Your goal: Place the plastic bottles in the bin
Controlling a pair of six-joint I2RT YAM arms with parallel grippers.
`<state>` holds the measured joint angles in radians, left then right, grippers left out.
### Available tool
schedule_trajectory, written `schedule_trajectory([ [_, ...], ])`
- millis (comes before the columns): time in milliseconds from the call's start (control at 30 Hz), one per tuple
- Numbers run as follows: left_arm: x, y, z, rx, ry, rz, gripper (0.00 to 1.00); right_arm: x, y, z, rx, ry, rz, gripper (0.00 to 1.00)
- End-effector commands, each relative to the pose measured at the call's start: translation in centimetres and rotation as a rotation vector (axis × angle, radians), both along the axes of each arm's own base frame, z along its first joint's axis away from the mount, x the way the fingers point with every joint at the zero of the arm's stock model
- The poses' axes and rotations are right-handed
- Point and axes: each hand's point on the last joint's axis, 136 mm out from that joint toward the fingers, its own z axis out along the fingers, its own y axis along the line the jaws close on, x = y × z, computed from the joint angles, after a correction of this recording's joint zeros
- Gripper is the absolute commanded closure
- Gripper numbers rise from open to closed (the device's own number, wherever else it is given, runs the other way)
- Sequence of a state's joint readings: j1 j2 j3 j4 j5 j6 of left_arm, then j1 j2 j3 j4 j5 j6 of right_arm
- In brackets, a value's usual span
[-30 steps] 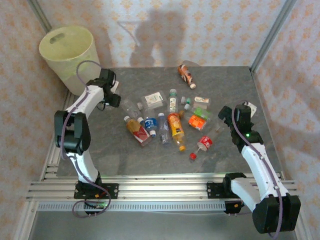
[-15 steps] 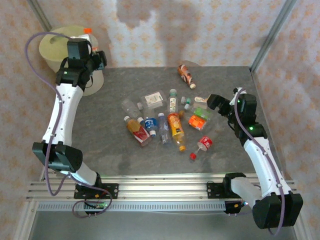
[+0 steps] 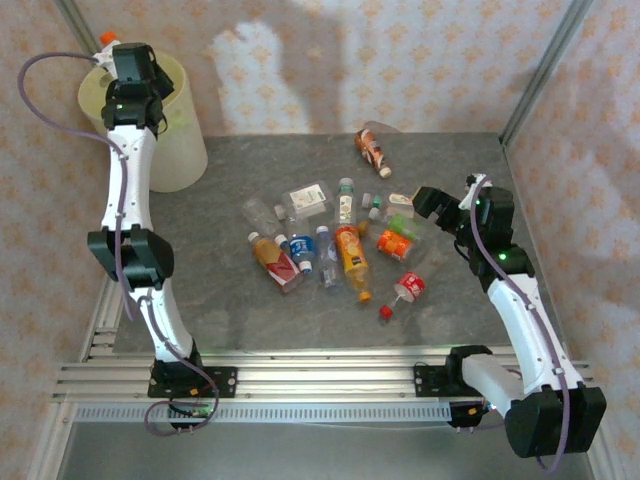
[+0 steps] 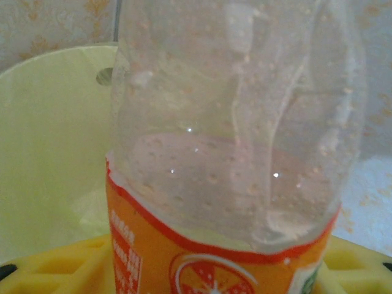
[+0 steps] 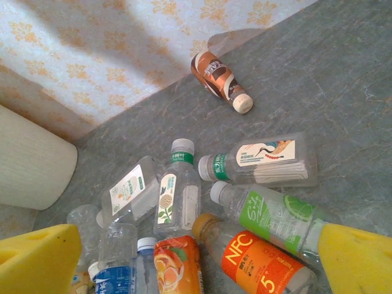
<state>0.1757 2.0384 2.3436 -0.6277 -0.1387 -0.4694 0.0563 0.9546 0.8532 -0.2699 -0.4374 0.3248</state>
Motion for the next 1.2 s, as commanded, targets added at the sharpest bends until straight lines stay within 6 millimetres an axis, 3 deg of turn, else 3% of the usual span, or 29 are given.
schedule_trajectory([
  [0,0.8,1.2,1.1,-0.041,-0.05,0.022,0.48,0.1,-0.6,1.6,-0.018,-0.026,-0.035,0.01],
  [200,4.0,1.3,-1.1,0.014,-0.001,-0.081,0.48,0.3,-0.8,0.6,-0.009,-0.001,-0.054,0.01],
  [333,5.1,1.6,-2.8,0.01,0.018,-0.097,0.5,0.6,-0.8,0.2,0.001,0.012,-0.063,0.01],
  [533,7.2,-1.5,-4.1,-0.072,-0.006,-0.282,0.53,1.2,-0.7,-0.4,0.031,0.036,-0.071,0.01],
  [967,2.6,-4.1,-5.1,-0.229,0.126,-0.333,0.54,1.5,-0.5,-0.8,0.042,0.055,-0.069,0.01],
  [1167,0.5,-5.7,-6.7,-0.333,0.18,-0.338,0.55,1.5,-0.3,-1.2,0.061,0.065,-0.07,0.01],
])
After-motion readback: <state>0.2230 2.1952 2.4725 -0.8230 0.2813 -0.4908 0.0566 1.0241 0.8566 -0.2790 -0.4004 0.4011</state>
